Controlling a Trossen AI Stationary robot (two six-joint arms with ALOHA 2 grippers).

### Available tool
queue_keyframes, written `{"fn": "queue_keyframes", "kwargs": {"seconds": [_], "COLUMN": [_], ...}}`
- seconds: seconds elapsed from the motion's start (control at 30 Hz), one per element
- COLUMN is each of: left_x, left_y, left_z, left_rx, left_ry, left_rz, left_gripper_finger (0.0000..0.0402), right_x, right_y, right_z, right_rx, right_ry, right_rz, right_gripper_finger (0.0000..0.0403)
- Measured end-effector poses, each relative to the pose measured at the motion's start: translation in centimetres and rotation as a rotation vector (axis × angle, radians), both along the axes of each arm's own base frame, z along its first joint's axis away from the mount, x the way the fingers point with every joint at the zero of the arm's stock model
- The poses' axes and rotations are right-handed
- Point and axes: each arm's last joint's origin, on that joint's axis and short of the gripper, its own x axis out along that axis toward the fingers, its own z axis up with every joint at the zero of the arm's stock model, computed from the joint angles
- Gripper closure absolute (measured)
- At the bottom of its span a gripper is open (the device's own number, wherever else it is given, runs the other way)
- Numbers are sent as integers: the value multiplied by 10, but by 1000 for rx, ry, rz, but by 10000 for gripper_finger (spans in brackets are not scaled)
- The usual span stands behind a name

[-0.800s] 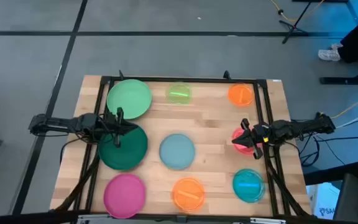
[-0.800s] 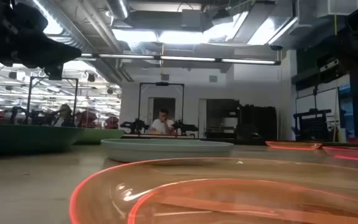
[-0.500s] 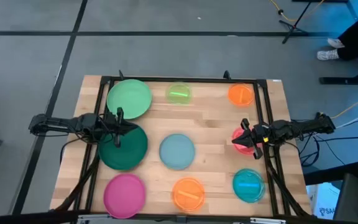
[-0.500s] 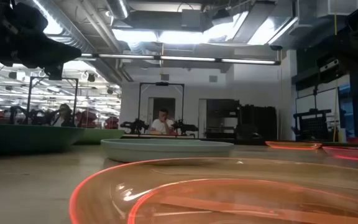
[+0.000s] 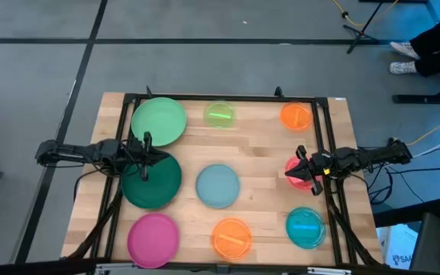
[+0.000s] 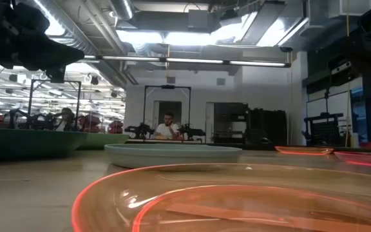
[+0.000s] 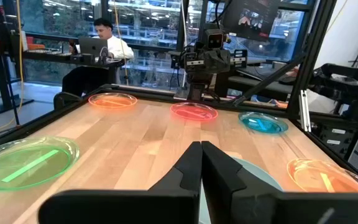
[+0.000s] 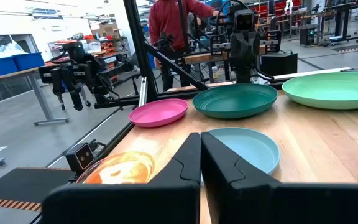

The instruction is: Stack plastic plates

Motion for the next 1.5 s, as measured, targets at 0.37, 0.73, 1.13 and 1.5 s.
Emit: {"fn": "queue_keyframes", "kwargs": {"seconds": [0.37,0.73,1.13,1.5], "left_x": [0,0,0,-4], "left_y": [0,0,3,8], "left_z": [0,0,3,20], "left_rx": [0,0,9,-87], "left_ry": [0,0,-32,-221], "left_rz": [0,0,94,265], "left_gripper_finger": [398,398,398,398], "right_x": [0,0,0,0], "right_y": [0,0,0,-5], "right_z": [0,0,0,5], "right_rx": [0,0,0,-36], "right_ry": [0,0,0,-62], "right_rz": [0,0,0,-177], "right_gripper_finger": [398,398,397,397]}}
